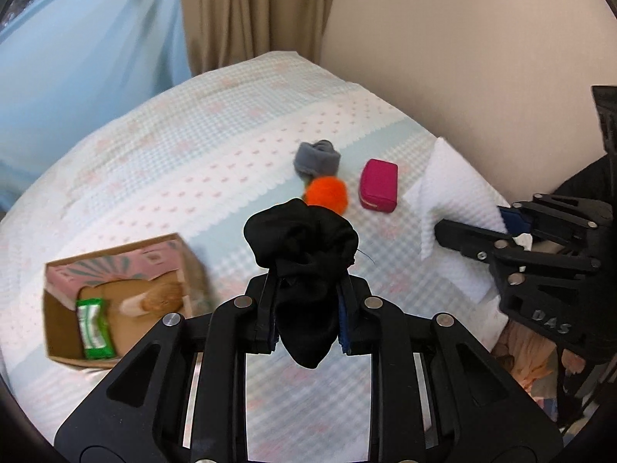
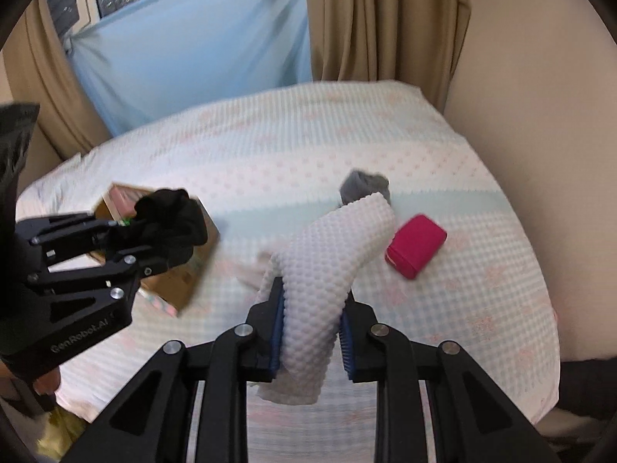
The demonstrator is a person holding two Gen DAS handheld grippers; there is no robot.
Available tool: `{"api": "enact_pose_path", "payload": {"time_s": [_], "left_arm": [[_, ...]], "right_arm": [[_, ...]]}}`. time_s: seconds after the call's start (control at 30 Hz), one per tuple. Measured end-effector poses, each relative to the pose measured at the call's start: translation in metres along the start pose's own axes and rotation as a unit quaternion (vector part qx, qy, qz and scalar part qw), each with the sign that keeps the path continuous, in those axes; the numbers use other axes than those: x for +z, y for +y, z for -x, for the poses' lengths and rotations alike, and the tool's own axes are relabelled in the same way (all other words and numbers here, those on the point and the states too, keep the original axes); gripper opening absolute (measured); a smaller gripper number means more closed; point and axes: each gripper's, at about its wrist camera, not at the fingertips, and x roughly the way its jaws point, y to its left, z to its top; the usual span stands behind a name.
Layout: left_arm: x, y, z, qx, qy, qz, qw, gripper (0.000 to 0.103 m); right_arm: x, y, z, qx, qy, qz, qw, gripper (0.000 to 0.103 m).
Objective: Organize soft objects
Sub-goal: 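Carry the black sock and white towel over the box with both tools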
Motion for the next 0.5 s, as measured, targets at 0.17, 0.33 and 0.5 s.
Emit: {"api": "enact_pose_path", "payload": {"time_s": [0.17,0.33,0.5], "left_arm": [[-0.005,0.045,0.037,-0.001,0.004,0.027,0.9996,0.019],[-0.013,0.112,0.072,0.005,-0.003,0.059,0.9983,0.019],[-0.025,0.184,0.09,0.019,0.002,0.08,0.9966,0.019]], "right_arm": [[0.016,0.048,0.021,0.01,-0.011,-0.052,0.999,0.022],[0.033,0.101,0.023,0.022,-0.02,-0.071,0.997,0.022],[0.052,0.152,0.01,0.034,-0.015,-0.084,0.996,0.022]]}}
